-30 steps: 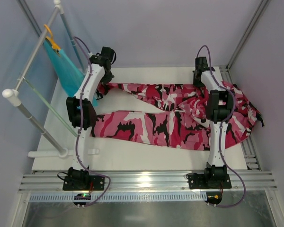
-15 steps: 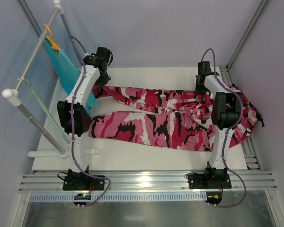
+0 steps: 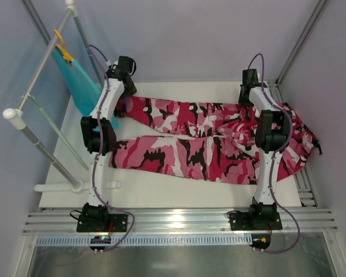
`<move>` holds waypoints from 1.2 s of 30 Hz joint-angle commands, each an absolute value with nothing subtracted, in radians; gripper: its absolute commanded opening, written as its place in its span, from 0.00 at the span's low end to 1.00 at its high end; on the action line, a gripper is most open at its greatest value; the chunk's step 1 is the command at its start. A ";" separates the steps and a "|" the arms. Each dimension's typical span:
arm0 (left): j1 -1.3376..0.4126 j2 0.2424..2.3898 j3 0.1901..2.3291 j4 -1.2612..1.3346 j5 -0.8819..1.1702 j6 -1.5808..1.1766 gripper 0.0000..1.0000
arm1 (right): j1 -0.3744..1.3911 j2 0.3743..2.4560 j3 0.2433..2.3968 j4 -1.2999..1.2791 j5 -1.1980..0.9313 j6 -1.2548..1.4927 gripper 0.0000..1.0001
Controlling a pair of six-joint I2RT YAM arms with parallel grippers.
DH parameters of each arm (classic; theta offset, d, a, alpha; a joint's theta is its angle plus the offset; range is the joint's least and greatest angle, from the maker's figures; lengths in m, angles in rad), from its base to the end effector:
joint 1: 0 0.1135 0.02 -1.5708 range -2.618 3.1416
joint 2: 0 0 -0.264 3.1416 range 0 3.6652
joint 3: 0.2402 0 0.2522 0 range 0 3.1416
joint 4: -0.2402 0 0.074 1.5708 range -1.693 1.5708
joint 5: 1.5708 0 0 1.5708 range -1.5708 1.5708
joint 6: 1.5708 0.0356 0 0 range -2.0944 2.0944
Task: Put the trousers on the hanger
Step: Fold the trousers
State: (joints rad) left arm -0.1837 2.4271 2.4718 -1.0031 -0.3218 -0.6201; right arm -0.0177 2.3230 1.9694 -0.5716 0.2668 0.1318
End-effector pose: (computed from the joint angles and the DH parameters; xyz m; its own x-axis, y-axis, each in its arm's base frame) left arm 0.5167 -0.0845 0.2692 -0.6516 -0.4397 -0.6182 -0.4719 0.8729 -0.1234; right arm 0.5159 -0.0185 0.1912 -0.7686 0.1404 -0.6241 0.2791 0.9515 -0.1297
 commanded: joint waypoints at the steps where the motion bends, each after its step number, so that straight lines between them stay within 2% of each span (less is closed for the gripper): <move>1: -0.164 2.404 2.459 -0.809 -0.288 -0.627 0.48 | -0.031 2.333 2.026 -0.542 0.287 0.155 0.04; 3: -0.164 2.369 2.399 -0.734 -0.275 -0.618 0.58 | -0.034 2.333 2.029 -0.538 0.291 0.152 0.04; 5: -0.164 2.336 2.350 -0.687 -0.256 -0.597 0.63 | -0.038 2.327 2.028 -0.541 0.319 0.155 0.04; 15: -0.189 2.138 1.906 -0.555 -0.313 -0.600 0.65 | -0.095 2.416 2.158 -0.603 0.354 0.209 0.04; 20: -0.195 2.144 1.871 -0.531 -0.305 -0.611 0.66 | -0.095 2.405 2.122 -0.584 0.336 0.215 0.04; 24: -0.204 2.137 1.899 -0.499 -0.273 -0.575 0.75 | -0.097 2.410 2.123 -0.584 0.339 0.206 0.04; 29: -0.207 2.114 1.948 -0.489 -0.262 -0.543 0.77 | -0.103 2.408 2.123 -0.581 0.328 0.206 0.04; 34: -0.216 2.072 1.908 -0.491 -0.311 -0.526 0.75 | -0.109 2.424 2.140 -0.592 0.315 0.210 0.04; 36: -0.219 2.069 1.884 -0.499 -0.319 -0.532 0.70 | -0.112 2.440 2.158 -0.603 0.314 0.209 0.04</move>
State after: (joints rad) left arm -0.2127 2.1311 1.8992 -0.5270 -0.2813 -0.5491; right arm -0.0959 2.4145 2.1078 -0.6014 0.3042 0.1986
